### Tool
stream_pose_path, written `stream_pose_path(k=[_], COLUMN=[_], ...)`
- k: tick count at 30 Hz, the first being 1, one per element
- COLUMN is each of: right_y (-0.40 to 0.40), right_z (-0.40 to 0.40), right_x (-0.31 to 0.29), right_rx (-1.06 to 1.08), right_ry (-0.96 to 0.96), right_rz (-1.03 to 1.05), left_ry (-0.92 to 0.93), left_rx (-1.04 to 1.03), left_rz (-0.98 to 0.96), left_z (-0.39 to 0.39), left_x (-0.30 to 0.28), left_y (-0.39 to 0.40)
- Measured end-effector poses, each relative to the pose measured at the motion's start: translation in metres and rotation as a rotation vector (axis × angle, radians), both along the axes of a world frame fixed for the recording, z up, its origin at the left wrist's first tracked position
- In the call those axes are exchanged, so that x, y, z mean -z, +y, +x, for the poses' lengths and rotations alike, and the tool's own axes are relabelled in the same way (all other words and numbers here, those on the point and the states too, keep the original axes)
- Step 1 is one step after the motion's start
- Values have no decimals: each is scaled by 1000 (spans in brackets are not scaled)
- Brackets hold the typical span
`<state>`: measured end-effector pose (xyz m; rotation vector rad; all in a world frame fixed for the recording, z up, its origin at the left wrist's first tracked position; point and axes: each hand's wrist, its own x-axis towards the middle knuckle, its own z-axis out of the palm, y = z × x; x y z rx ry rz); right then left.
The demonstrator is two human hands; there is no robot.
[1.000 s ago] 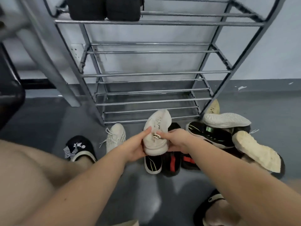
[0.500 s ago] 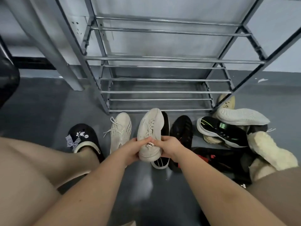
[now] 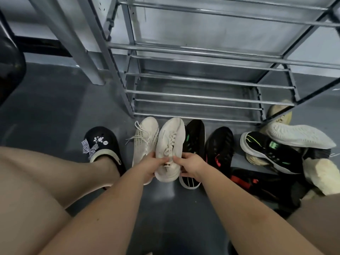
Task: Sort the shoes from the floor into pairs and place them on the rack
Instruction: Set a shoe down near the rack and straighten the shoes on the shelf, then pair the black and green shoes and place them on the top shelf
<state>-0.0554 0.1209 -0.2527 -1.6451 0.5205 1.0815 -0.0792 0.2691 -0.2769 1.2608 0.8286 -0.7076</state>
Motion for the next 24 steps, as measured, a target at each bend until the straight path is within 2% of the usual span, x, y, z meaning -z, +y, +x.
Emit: stream_pose_path(k=[5, 8, 15, 18, 24], right_y=[-4, -9, -41, -64, -124], right_z=[2, 2, -14, -24, -46], right_x=[-8, -15, -30, -36, -46], right_rx=[-83, -146, -642, -666, -572], right_ry=[14, -81, -371, -392, -414], right_rz=[-37, -156, -544, -637, -766], left_ry=[-38, -110, -401, -495, -671], left_rx=[291, 409, 754, 930, 1274], left_rz=[341, 468, 771, 858, 957], left_z=[-4, -3, 0, -4, -14], left_x=[-4, -11, -46, -51, -58], left_y=[-1, -4, -43, -66, -115])
